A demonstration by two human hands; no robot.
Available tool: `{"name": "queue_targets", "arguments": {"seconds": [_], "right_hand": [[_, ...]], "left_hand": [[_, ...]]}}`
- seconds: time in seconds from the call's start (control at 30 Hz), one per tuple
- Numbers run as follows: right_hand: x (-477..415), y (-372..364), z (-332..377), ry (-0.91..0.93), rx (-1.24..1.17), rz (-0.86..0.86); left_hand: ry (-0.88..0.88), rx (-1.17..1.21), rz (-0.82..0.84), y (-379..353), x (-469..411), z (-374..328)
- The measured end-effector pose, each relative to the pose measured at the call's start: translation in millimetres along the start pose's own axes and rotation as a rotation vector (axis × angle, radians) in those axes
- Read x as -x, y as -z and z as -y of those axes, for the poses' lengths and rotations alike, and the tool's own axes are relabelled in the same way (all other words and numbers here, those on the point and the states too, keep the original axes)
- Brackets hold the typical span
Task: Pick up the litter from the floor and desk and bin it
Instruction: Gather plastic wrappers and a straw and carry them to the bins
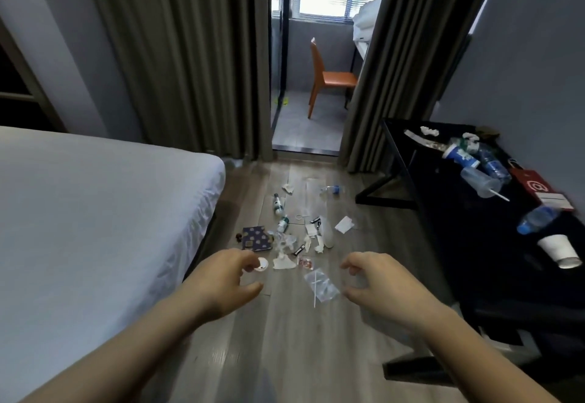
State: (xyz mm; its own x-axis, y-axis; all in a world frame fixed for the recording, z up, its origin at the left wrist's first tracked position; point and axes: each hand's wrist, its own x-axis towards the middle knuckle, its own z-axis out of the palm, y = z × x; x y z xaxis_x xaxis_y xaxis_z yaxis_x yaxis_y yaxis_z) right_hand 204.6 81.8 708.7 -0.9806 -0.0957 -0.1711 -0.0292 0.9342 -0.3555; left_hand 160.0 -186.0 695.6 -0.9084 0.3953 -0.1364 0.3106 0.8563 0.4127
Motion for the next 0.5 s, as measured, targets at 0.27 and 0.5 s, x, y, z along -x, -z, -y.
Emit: {"name": "queue_targets", "arguments": {"seconds": [0.27,0.5], "right_hand": [[-146.2,-4.7,-11.8,-0.09,-0.007,0.077],[-253.3,-13.4,-3.1,-0.279,-0.082,0.105]], "left_hand": [[-0.005,0.028,0.054,15.9,-149.0,69.8],[-0.057,0.018,0.155,37.0,-267.8,131.1]]}}
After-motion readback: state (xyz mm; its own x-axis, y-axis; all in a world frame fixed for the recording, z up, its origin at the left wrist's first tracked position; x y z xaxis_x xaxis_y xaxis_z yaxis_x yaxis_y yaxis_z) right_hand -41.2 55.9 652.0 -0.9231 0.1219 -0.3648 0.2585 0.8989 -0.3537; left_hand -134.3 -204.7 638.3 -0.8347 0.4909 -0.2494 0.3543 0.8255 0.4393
